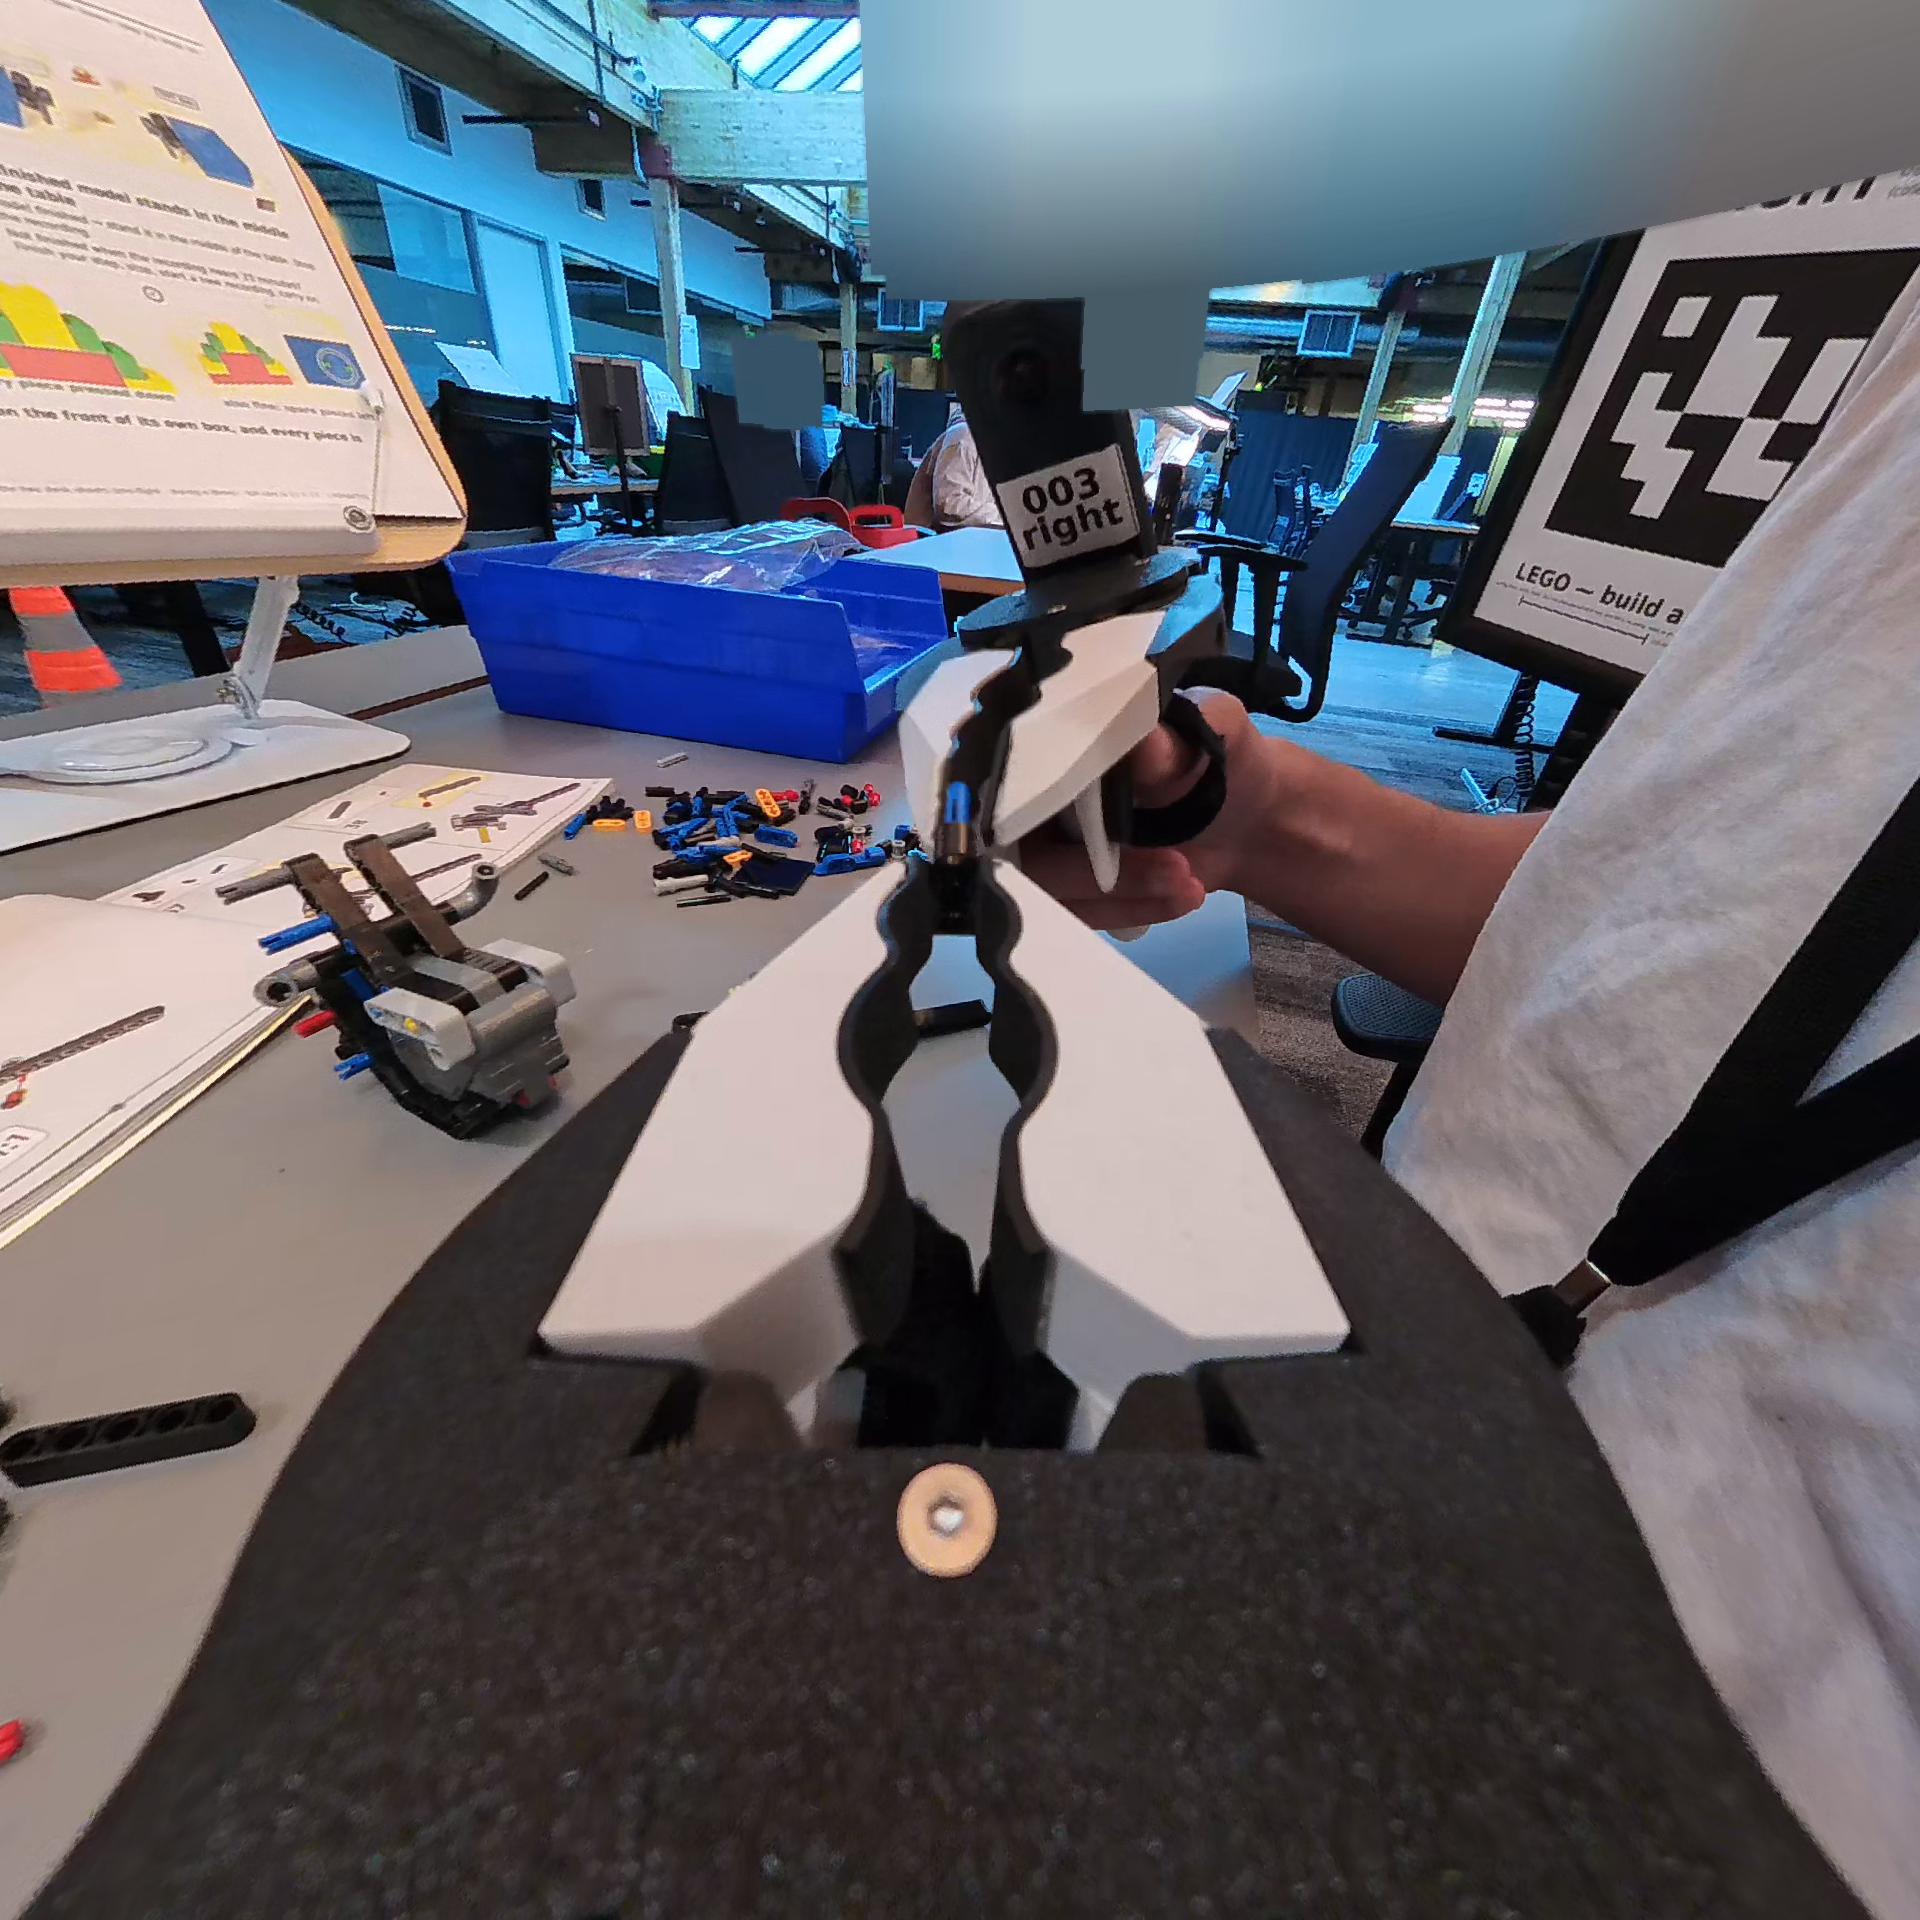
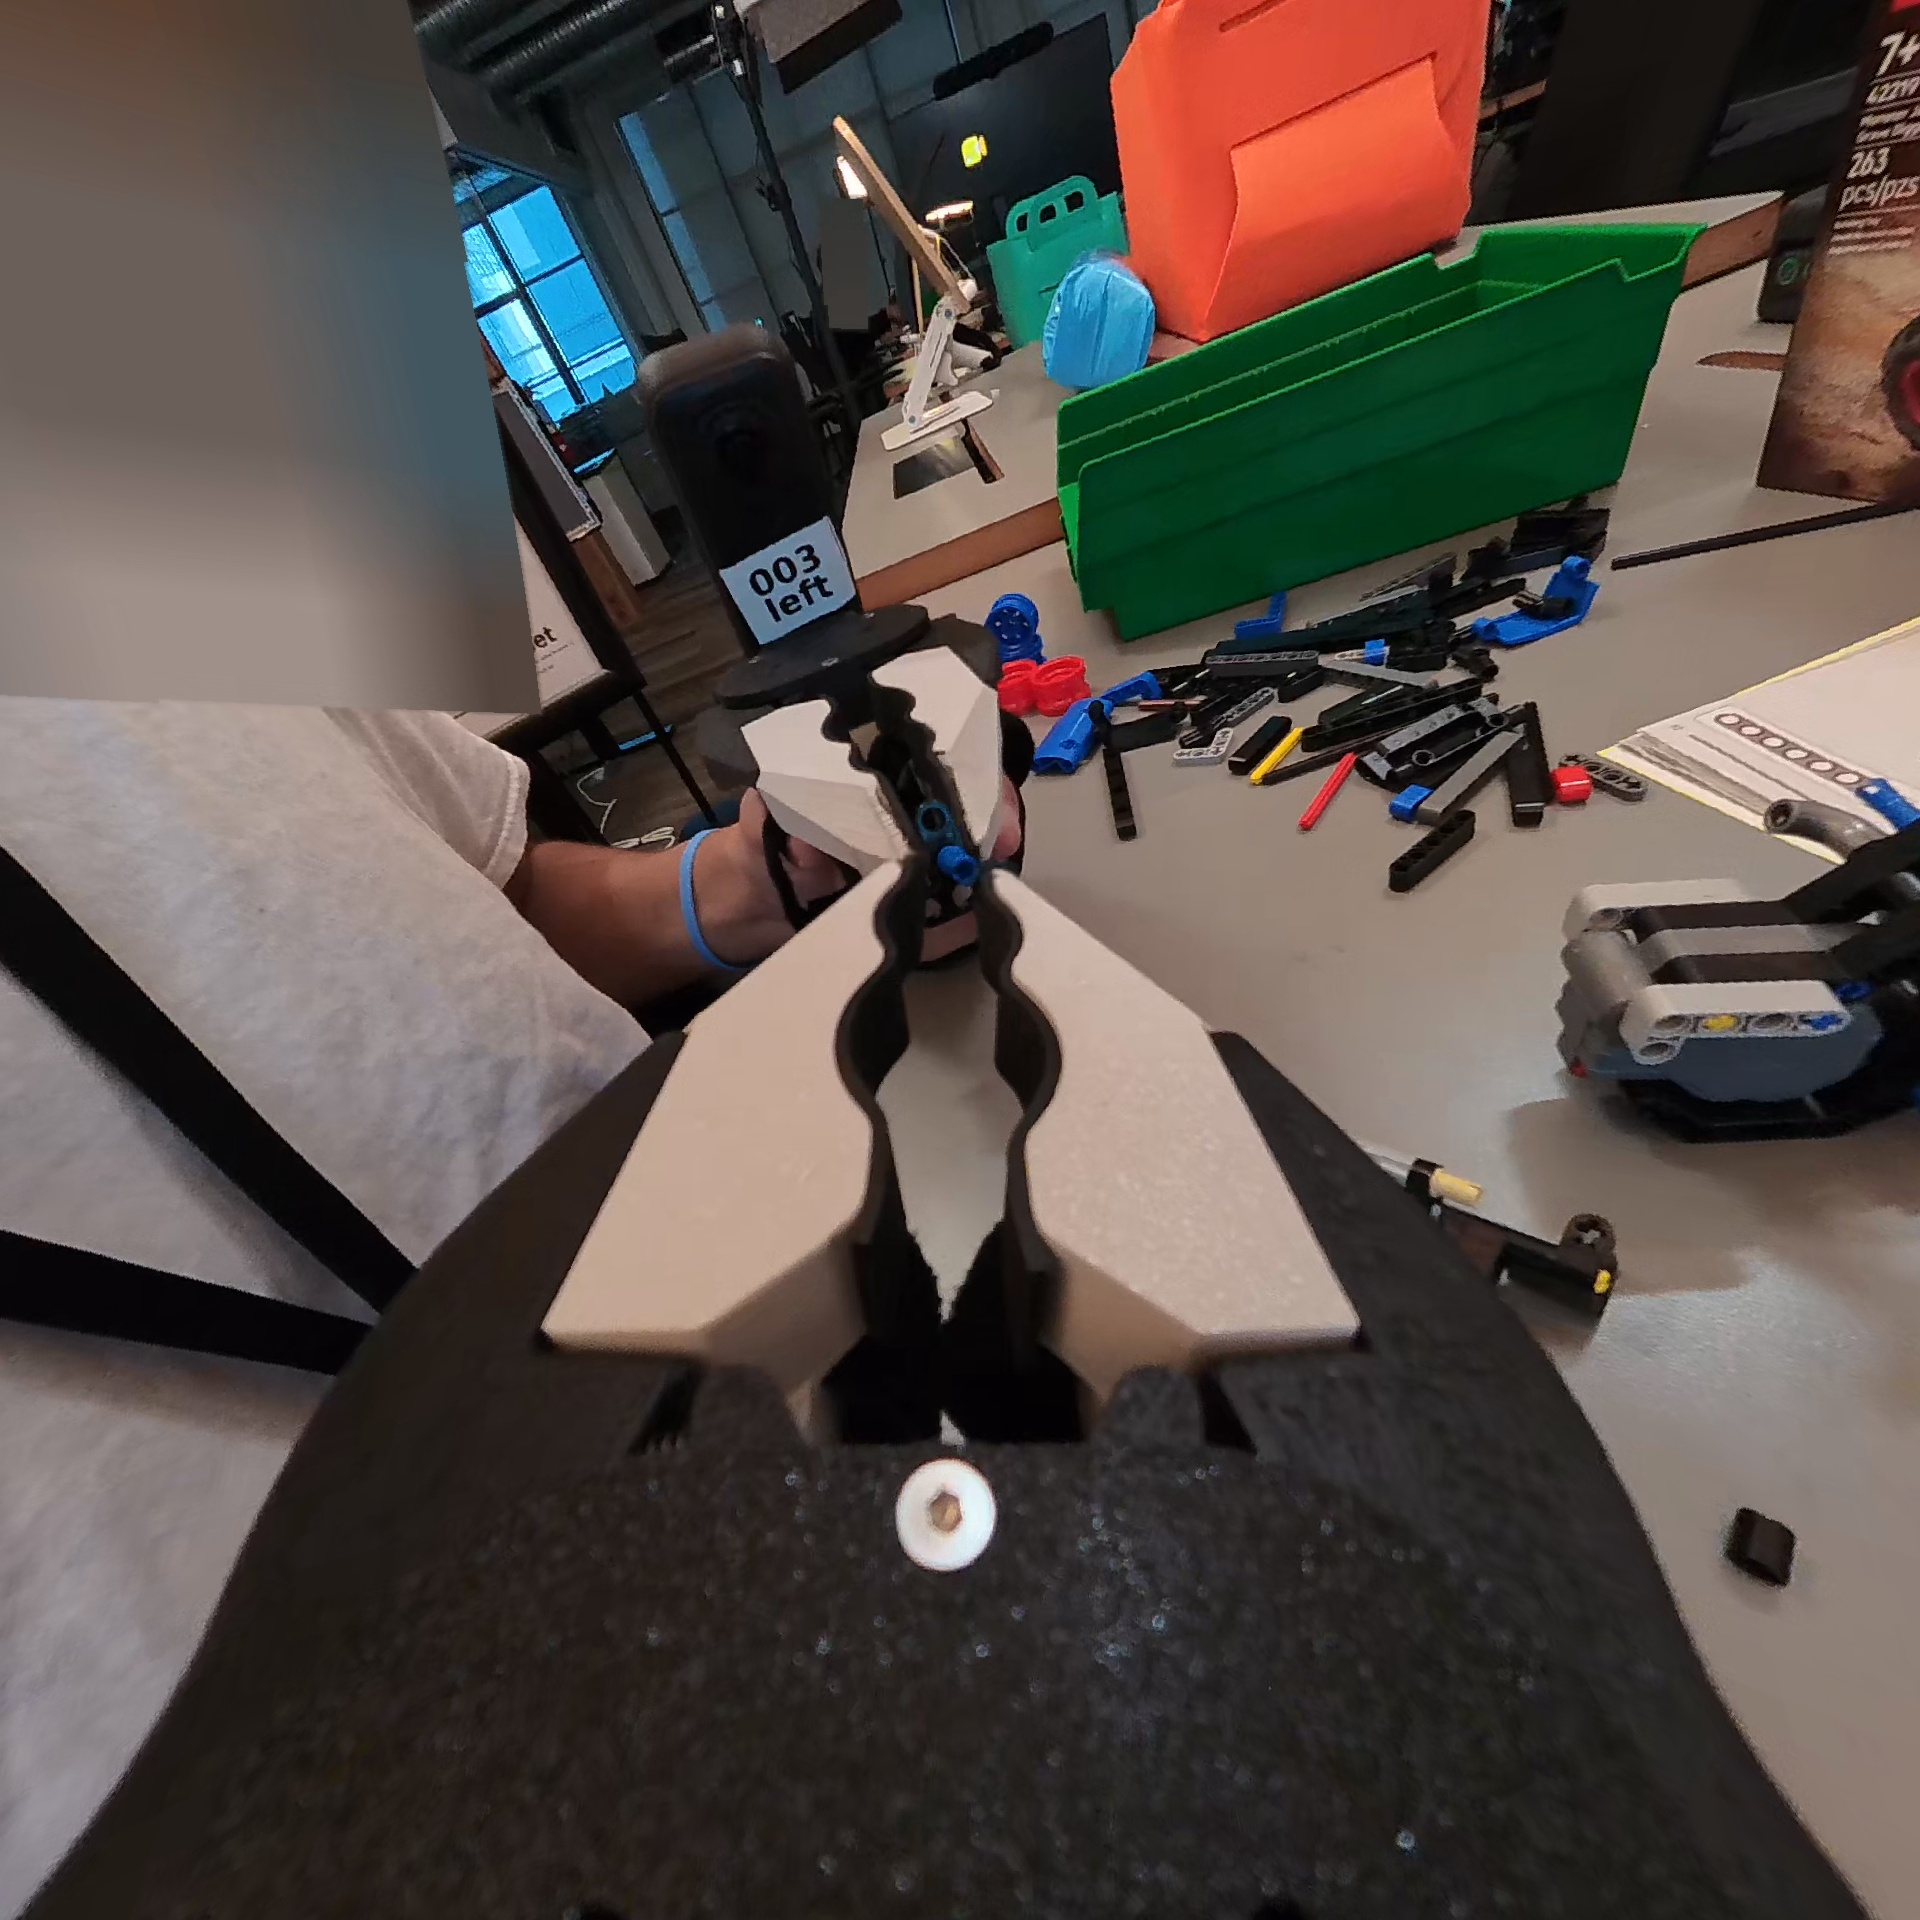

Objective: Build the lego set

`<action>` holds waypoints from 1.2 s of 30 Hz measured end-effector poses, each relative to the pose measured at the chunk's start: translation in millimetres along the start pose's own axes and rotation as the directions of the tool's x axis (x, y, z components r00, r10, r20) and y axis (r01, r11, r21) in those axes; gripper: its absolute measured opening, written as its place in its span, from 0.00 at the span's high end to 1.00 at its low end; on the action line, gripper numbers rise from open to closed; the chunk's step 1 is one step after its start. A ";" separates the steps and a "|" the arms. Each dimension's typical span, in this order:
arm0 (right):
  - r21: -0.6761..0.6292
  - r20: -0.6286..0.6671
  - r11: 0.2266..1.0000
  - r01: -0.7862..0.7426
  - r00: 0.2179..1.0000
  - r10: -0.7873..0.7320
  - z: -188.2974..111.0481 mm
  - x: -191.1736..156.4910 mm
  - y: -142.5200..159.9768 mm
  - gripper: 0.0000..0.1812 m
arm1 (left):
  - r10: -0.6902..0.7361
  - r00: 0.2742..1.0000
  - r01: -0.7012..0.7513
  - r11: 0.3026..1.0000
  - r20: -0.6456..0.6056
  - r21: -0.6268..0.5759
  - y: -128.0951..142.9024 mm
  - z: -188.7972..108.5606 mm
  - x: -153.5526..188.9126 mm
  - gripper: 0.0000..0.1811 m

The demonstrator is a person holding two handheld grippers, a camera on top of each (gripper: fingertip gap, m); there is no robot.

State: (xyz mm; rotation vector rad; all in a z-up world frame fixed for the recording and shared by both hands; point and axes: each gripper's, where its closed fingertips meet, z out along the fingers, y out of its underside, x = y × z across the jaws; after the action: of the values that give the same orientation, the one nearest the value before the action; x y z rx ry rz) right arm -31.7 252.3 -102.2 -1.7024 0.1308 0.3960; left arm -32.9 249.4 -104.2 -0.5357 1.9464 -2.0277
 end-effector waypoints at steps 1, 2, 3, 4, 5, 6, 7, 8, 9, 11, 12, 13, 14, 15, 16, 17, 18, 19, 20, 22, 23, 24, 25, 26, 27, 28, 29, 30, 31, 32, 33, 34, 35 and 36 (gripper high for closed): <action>0.008 0.001 1.000 -0.002 1.000 0.002 -0.8 0.0 -1.4 0.96 | 0.002 1.000 -0.002 1.000 -0.003 -0.003 0.4 0.4 0.7 0.97; 0.014 0.004 1.000 -0.007 1.000 0.007 -1.6 0.1 -2.5 0.96 | 0.005 1.000 -0.005 1.000 -0.002 -0.005 0.7 0.5 0.9 0.97; 0.015 0.008 1.000 -0.012 1.000 0.012 -2.2 0.1 -2.7 0.96 | 0.007 1.000 -0.007 1.000 -0.003 -0.007 1.0 0.8 1.1 0.97; 0.008 0.008 1.000 -0.016 1.000 0.016 -2.5 0.3 -1.5 0.98 | 0.009 1.000 -0.009 1.000 -0.006 -0.009 1.3 0.9 1.7 0.97; 0.007 0.011 1.000 -0.015 1.000 0.015 -2.7 0.0 -1.4 0.98 | 0.011 1.000 -0.011 1.000 -0.006 -0.011 1.6 1.2 2.0 0.97; 0.010 0.014 1.000 -0.014 1.000 0.014 -2.9 -0.4 -1.5 0.98 | 0.013 1.000 -0.013 1.000 -0.007 -0.013 1.9 1.3 2.3 0.97; 0.012 0.019 1.000 -0.014 1.000 0.014 -2.9 -1.1 -1.4 0.98 | 0.016 1.000 -0.016 1.000 -0.009 -0.014 2.1 1.5 2.7 0.97; 0.005 0.032 1.000 -0.022 0.999 0.022 -3.1 -2.3 -0.3 0.98 | 0.019 1.000 -0.019 1.000 -0.014 -0.017 2.5 1.5 3.7 0.97; -0.006 0.038 1.000 -0.028 0.999 0.029 -3.6 -2.4 1.3 0.98 | 0.024 1.000 -0.024 0.999 -0.015 -0.023 3.4 1.8 4.4 0.97; -0.033 0.032 0.999 -0.022 0.999 0.023 -3.9 -1.3 5.5 0.98 | 0.045 0.999 -0.045 0.998 -0.005 -0.045 6.7 3.8 4.9 0.97; -0.042 0.030 0.999 -0.019 0.999 0.021 -3.1 -1.3 7.4 0.98 | 0.054 0.999 -0.054 0.997 -0.004 -0.055 8.2 4.9 5.4 0.97; -0.033 0.025 0.999 -0.022 0.999 0.023 -3.1 -0.4 6.6 0.98 | 0.057 0.998 -0.057 0.997 0.005 -0.055 8.2 5.4 4.6 0.97; -0.018 0.023 0.999 -0.030 0.999 0.030 -2.8 0.4 5.5 0.98 | 0.057 0.998 -0.056 0.997 0.012 -0.050 7.6 5.6 3.5 0.97; -0.018 0.026 0.999 -0.038 0.999 0.039 -2.3 0.7 6.6 0.98 | 0.057 0.998 -0.056 0.997 0.013 -0.055 8.2 5.9 3.5 0.97; -0.023 0.032 0.999 -0.042 0.999 0.043 -2.3 0.6 8.4 0.98 | 0.069 0.998 -0.068 0.996 0.016 -0.066 9.9 6.4 3.9 0.97; -0.028 0.040 0.998 -0.048 0.998 0.049 -3.2 0.2 9.5 0.98 | 0.086 0.996 -0.084 0.994 0.022 -0.074 11.1 7.3 4.5 0.97; -0.032 0.041 0.998 -0.049 0.998 0.051 -3.9 0.5 10.4 0.98 | 0.097 0.995 -0.094 0.992 0.028 -0.081 12.1 8.2 4.7 0.97; -0.035 0.040 0.998 -0.046 0.998 0.048 -4.2 0.5 10.7 0.98 | 0.096 0.995 -0.093 0.992 0.027 -0.084 12.5 8.4 4.7 0.97; -0.034 0.038 0.999 -0.041 0.998 0.042 -4.1 0.6 10.5 0.98 | 0.087 0.996 -0.085 0.993 0.021 -0.083 12.3 8.5 4.6 0.97; -0.029 0.036 0.999 -0.042 0.998 0.043 -3.8 0.9 8.7 0.98 | 0.078 0.997 -0.077 0.994 0.018 -0.077 11.5 8.4 3.8 0.97; -0.024 0.034 0.998 -0.053 0.998 0.054 -3.7 1.6 7.6 0.98 | 0.080 0.997 -0.078 0.994 0.023 -0.074 10.9 8.4 2.8 0.97; -0.015 0.034 0.998 -0.057 0.998 0.058 -3.5 1.9 6.4 0.98 | 0.081 0.996 -0.079 0.994 0.027 -0.069 10.2 8.4 2.1 0.97; -0.007 0.032 0.998 -0.056 0.998 0.056 -3.3 2.0 5.6 0.98 | 0.079 0.996 -0.078 0.995 0.027 -0.065 9.6 8.2 1.8 0.97; -0.001 0.026 0.998 -0.055 0.998 0.055 -2.9 2.6 5.0 0.98 | 0.075 0.997 -0.073 0.995 0.029 -0.062 9.0 8.0 1.2 0.97; 0.004 0.008 0.999 -0.052 0.999 0.052 -2.3 4.4 4.4 0.98 | 0.071 0.997 -0.069 0.996 0.041 -0.058 8.3 7.8 -0.9 0.97; 0.002 -0.011 0.999 -0.041 0.999 0.041 -1.5 6.2 4.7 0.96 | 0.069 0.996 -0.066 0.996 0.059 -0.053 7.5 7.4 -3.8 0.97; -0.002 -0.033 1.000 -0.023 0.999 0.023 -0.5 7.9 5.3 0.94 | 0.065 0.995 -0.061 0.997 0.076 -0.047 6.4 6.8 -6.6 0.97; -0.006 -0.068 1.000 0.001 0.998 -0.001 0.4 11.4 5.7 0.91 | 0.060 0.993 -0.056 0.998 0.105 -0.039 4.9 5.7 -11.2 0.97; -0.017 -0.112 1.000 0.026 0.993 -0.028 1.0 16.2 6.8 0.90 | 0.055 0.989 -0.052 0.998 0.139 -0.029 3.2 4.3 -16.5 0.97; -0.036 -0.152 0.998 0.051 0.987 -0.056 1.8 20.4 8.7 0.89 | 0.051 0.984 -0.048 0.999 0.171 -0.020 1.7 2.7 -21.5 0.97; -0.057 -0.187 0.996 0.072 0.979 -0.081 3.3 23.5 11.0 0.89 | 0.047 0.977 -0.046 0.999 0.207 -0.011 0.2 0.6 -27.2 0.97; -0.077 -0.210 0.993 0.090 0.972 -0.104 6.0 25.0 13.4 0.88 | 0.037 0.969 -0.039 0.999 0.243 0.003 -1.8 -1.9 -33.3 0.97; -0.092 -0.231 0.991 0.102 0.966 -0.121 9.3 25.9 15.5 0.88 | 0.018 0.966 -0.024 1.000 0.256 0.021 -3.8 -3.5 -36.4 0.97; -0.095 -0.250 0.990 0.106 0.960 -0.127 13.0 26.9 16.5 0.88 | -0.006 0.967 -0.004 0.999 0.256 0.041 -5.9 -4.4 -37.6 0.97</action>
State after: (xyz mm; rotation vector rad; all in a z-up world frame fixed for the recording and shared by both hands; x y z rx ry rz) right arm -14.1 265.7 -128.2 -1.8270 0.2039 0.0935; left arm -1.0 270.4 -101.1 -0.7488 1.7480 -1.8876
